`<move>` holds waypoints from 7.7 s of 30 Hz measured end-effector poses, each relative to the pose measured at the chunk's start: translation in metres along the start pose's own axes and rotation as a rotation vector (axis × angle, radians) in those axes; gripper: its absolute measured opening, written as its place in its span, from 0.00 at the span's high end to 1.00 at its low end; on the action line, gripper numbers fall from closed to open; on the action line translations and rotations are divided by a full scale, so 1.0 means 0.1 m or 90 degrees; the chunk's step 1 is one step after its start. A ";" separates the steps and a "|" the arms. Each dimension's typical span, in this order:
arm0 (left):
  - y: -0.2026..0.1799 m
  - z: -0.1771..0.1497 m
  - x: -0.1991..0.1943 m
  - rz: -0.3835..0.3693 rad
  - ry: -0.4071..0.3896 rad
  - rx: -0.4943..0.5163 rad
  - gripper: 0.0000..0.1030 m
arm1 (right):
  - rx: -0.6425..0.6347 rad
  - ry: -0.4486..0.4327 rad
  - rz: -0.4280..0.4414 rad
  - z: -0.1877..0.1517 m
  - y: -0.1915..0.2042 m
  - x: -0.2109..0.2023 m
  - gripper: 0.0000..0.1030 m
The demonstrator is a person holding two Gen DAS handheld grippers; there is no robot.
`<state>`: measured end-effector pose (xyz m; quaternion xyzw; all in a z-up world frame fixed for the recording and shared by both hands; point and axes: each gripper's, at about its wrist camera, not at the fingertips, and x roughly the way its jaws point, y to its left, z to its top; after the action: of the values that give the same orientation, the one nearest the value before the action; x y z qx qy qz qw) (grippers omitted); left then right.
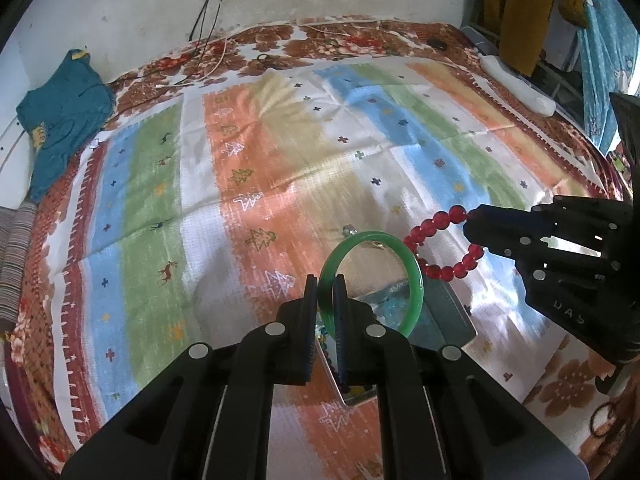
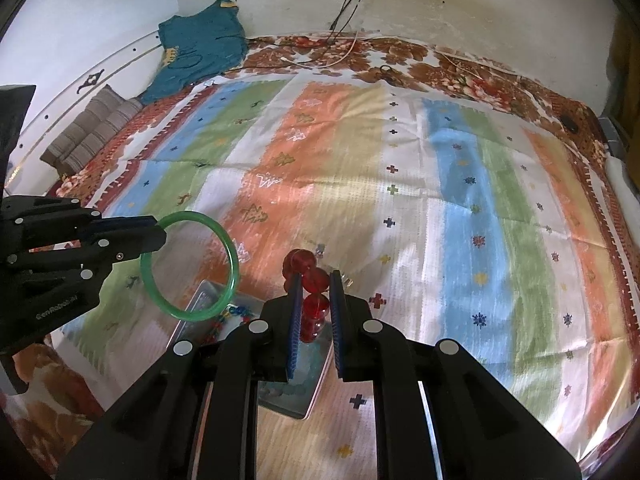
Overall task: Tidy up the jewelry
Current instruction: 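Open both tools to drop the bangle and red bracelet into the tin, then move right tool to the gold charm and grasp it, then grasp the silver bead with left tool while right tool holds gold charm, then carry the silver bead and gold charm over the silver tin with both tools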
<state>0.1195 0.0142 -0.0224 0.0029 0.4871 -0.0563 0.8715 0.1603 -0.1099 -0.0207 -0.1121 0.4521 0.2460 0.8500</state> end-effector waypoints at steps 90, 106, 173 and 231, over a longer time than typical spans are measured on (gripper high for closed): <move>0.22 0.60 1.44 0.009 0.147 -0.097 0.61 | 0.068 0.202 -0.011 0.09 -0.32 1.37 0.57; 0.33 0.67 1.74 0.001 0.179 -0.096 0.60 | 0.063 0.247 -0.007 0.10 -0.31 1.75 0.61; -0.10 0.61 1.70 -0.004 0.177 -0.029 0.92 | 0.097 0.200 -0.038 0.15 -0.62 1.53 0.84; -0.01 0.05 0.25 -0.019 0.015 -0.027 0.92 | 0.006 0.092 -0.003 -0.11 -0.04 0.48 0.85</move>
<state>0.1365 0.0102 -0.0412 -0.0220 0.4980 -0.0588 0.8649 0.1770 -0.1021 -0.0668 -0.1262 0.5135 0.2332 0.8161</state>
